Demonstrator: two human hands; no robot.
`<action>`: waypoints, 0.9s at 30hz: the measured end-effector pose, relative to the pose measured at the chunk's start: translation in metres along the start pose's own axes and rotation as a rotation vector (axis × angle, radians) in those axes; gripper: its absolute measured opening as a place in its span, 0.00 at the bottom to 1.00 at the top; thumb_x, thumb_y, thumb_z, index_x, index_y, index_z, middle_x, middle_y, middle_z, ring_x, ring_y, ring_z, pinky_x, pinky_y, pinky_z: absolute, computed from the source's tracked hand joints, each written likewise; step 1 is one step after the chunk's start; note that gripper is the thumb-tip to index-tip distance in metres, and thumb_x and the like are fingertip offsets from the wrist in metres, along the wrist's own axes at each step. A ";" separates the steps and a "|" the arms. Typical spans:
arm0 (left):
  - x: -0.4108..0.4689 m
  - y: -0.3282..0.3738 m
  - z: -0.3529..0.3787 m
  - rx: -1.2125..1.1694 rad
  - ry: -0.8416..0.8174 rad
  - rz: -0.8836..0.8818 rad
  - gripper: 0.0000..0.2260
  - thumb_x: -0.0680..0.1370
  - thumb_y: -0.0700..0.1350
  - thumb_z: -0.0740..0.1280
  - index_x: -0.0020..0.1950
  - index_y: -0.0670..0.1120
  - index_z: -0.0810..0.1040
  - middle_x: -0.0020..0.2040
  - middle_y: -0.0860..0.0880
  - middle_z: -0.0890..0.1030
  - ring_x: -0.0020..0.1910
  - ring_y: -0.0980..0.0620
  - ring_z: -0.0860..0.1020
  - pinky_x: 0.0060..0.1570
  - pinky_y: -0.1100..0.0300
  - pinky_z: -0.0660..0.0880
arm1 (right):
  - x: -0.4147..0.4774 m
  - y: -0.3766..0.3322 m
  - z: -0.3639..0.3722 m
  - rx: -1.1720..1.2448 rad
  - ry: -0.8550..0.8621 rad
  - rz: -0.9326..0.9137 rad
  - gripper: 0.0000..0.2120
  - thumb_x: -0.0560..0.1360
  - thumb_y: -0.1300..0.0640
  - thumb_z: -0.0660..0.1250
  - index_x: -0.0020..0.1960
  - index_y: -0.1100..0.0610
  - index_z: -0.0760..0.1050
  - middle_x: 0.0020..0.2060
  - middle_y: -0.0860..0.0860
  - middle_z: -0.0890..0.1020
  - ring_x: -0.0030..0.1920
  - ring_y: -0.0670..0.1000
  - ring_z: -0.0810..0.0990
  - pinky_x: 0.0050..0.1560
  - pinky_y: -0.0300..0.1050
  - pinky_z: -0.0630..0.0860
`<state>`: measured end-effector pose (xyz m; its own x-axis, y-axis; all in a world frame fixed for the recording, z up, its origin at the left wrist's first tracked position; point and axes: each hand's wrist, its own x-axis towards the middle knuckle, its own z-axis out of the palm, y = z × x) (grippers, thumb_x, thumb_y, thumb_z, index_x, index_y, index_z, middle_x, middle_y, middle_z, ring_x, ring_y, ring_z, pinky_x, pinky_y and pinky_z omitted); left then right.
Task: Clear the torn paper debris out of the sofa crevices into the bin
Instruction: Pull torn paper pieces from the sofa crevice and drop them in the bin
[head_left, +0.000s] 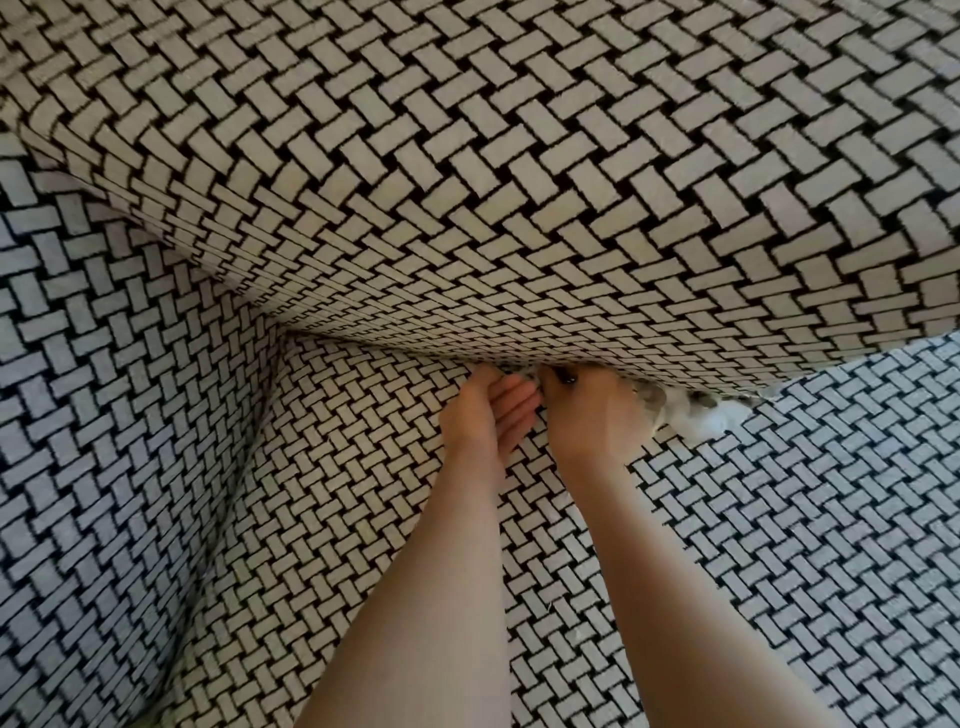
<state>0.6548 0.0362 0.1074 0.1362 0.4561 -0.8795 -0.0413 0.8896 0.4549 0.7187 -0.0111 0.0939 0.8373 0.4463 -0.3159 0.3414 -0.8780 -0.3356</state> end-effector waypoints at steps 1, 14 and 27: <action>0.000 0.000 -0.001 -0.001 -0.009 0.001 0.12 0.77 0.47 0.62 0.38 0.44 0.78 0.27 0.51 0.82 0.33 0.55 0.81 0.32 0.64 0.74 | 0.000 -0.001 0.001 0.038 -0.004 0.025 0.20 0.76 0.41 0.58 0.51 0.55 0.79 0.45 0.53 0.82 0.46 0.54 0.78 0.41 0.42 0.58; 0.002 -0.001 -0.001 0.022 0.004 0.039 0.11 0.77 0.46 0.61 0.38 0.45 0.79 0.28 0.52 0.82 0.31 0.56 0.81 0.31 0.65 0.76 | -0.012 0.022 0.001 0.352 0.033 -0.031 0.12 0.73 0.52 0.65 0.55 0.55 0.76 0.37 0.49 0.82 0.38 0.46 0.72 0.34 0.39 0.62; 0.004 -0.002 0.000 0.028 0.018 0.040 0.11 0.77 0.45 0.62 0.37 0.45 0.79 0.25 0.53 0.81 0.24 0.58 0.80 0.26 0.68 0.76 | -0.015 0.016 -0.003 -0.002 0.068 -0.144 0.13 0.80 0.52 0.53 0.55 0.54 0.75 0.45 0.52 0.82 0.50 0.53 0.77 0.44 0.42 0.60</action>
<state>0.6556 0.0362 0.1035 0.1171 0.4919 -0.8628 -0.0183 0.8697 0.4933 0.7128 -0.0320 0.0956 0.8067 0.5547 -0.2038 0.4606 -0.8063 -0.3712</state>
